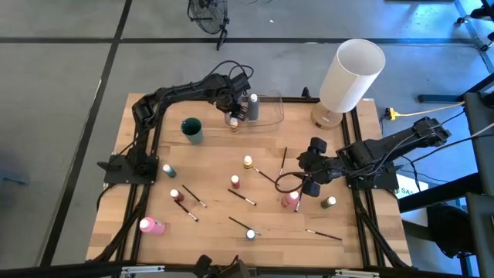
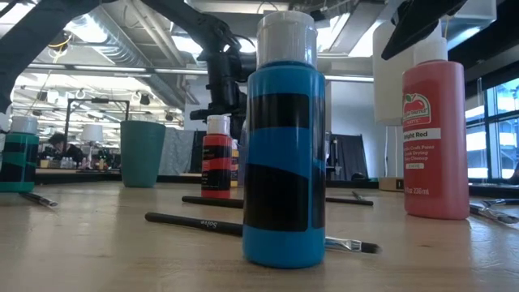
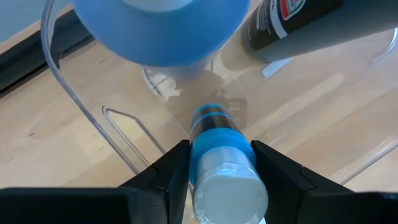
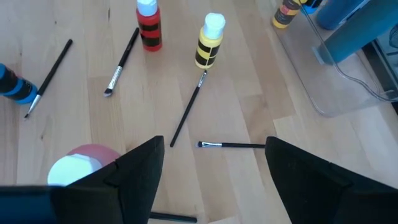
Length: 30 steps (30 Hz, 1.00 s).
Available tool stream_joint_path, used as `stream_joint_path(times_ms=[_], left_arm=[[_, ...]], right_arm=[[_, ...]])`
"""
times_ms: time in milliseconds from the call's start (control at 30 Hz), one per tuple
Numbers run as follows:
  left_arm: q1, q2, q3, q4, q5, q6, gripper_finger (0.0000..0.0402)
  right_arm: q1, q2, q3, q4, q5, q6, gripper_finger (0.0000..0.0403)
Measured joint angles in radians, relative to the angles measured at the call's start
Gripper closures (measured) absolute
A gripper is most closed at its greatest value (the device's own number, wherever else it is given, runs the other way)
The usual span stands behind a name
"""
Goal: Pick & Place Paint Supplies
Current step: Put the blue paint bottle into the transparent bin
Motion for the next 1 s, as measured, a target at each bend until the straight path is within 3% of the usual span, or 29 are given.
stream_joint_path(times_ms=[1000], left_arm=[[-0.01, 0.0, 0.0, 0.004, 0.017, 0.02, 0.0256]], right_arm=[[0.0, 0.0, 0.0, -0.004, -0.017, -0.003, 0.0119]])
